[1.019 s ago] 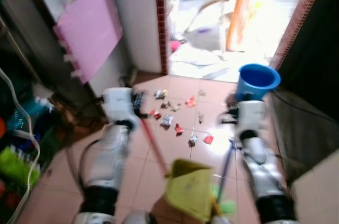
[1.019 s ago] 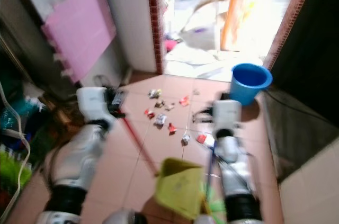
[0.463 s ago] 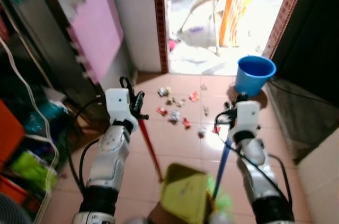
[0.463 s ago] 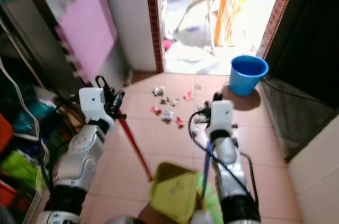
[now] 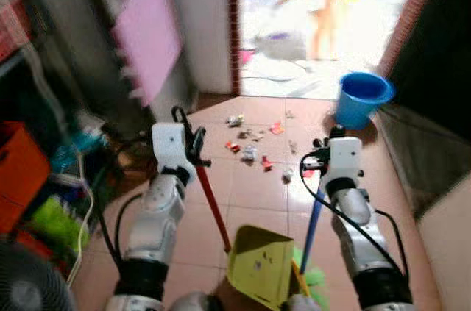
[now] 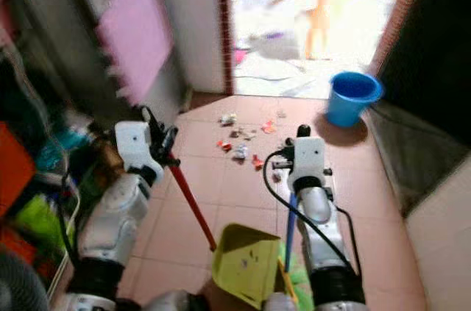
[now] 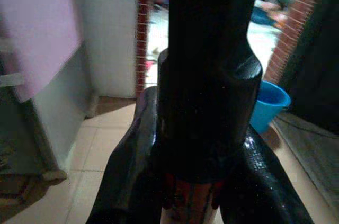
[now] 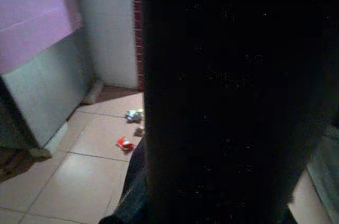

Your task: Sweep floor

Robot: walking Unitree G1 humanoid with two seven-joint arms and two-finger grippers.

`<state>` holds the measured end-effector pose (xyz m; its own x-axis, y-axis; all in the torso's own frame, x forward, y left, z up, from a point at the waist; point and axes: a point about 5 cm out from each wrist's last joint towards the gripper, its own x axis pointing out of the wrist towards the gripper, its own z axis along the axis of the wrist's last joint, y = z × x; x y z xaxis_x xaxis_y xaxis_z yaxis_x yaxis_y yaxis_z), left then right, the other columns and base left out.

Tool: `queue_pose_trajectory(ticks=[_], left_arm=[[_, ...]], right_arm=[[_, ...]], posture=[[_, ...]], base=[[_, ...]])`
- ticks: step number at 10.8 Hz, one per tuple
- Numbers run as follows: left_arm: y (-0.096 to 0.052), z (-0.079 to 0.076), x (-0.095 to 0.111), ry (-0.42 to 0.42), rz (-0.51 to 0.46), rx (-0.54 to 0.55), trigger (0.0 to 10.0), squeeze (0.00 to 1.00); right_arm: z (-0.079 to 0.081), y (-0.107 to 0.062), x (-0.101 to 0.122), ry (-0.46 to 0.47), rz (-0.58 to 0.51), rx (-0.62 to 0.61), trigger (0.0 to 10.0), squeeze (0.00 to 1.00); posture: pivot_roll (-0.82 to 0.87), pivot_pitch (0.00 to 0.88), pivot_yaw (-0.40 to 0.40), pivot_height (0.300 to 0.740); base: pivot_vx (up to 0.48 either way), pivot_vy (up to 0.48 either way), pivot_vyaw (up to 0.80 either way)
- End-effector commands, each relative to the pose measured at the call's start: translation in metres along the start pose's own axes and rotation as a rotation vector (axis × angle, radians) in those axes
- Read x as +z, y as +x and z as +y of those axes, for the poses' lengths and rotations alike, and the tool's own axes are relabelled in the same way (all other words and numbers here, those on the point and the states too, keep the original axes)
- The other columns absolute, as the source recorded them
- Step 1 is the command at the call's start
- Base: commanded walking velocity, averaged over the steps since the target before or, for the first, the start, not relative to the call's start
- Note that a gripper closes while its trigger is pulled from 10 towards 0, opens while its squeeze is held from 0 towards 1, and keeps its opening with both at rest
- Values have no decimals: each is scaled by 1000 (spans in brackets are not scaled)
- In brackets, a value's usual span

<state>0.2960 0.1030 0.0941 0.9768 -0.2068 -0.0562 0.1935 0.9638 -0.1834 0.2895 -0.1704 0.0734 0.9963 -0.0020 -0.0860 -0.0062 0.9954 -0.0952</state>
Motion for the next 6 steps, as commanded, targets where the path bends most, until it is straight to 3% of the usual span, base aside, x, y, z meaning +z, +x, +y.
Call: queue_pose_trajectory(ticks=[1,6], left_arm=[[0,-8,5,-2,-23,-31,10000,0],[5,-10,6,3,-23,-35,10000,0]], right_arm=[[3,0,0,23,3,5,10000,0],[4,0,-1,35,6,-11,10000,0]], posture=[[-57,0,79,740],[-71,0,103,740]], base=[[0,0,-800],[0,0,-800]])
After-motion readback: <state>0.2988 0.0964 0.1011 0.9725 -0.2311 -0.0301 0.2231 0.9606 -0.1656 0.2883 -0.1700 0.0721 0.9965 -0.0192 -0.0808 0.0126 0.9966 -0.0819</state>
